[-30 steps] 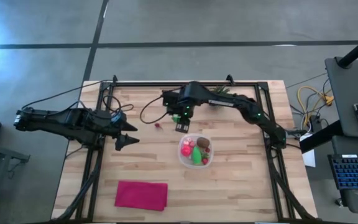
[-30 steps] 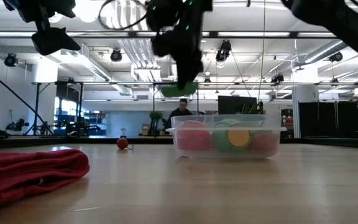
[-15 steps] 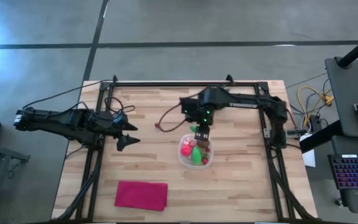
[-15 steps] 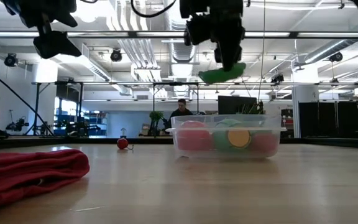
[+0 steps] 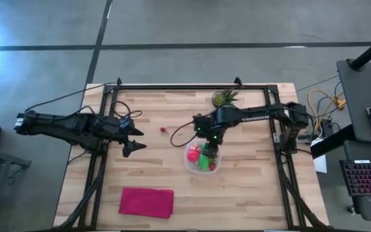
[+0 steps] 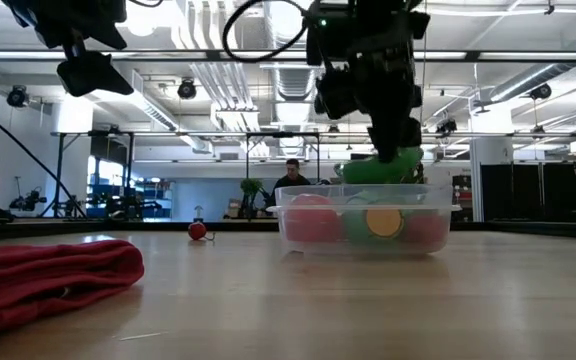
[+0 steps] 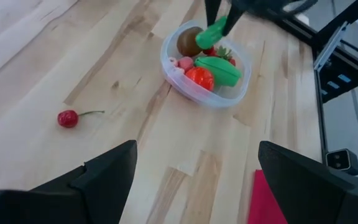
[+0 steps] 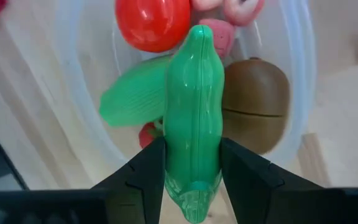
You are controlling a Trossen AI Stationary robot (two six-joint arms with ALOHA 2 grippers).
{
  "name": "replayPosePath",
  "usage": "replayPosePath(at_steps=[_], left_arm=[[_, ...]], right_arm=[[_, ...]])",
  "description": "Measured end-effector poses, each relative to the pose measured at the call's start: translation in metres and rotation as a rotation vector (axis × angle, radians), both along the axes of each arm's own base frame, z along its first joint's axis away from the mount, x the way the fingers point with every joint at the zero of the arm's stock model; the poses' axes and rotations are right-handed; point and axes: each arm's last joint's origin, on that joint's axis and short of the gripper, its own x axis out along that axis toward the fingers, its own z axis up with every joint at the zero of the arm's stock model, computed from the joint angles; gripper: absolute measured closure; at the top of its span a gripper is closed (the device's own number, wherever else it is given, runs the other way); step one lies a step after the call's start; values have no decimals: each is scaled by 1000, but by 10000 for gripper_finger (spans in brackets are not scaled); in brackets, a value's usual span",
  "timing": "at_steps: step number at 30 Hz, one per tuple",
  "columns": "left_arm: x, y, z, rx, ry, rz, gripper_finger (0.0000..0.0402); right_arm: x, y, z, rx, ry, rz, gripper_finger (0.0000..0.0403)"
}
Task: Pick and placing Produce into tupperware
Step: Put the pea into the transparent container, then put the cherry into the transparent container
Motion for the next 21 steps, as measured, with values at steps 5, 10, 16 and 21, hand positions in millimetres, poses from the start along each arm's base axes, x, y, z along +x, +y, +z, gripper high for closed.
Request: replayPosePath(at_steps=[5,10,16,21], left_arm=[[5,-1,0,-6,-14,3,80],[9,-1,-2,-5,4,4,80],[17,-2,-7,-3,36,4,80],[21,-2,-11,-4,64,5,80]], right_arm=[[2,2,-7,-71,-15,-48,250],[5,2,3,-149,-47,-55,199],[13,-3,27,-283,-126,-61,137],[21,-20,49,-282,-205,-87,118]])
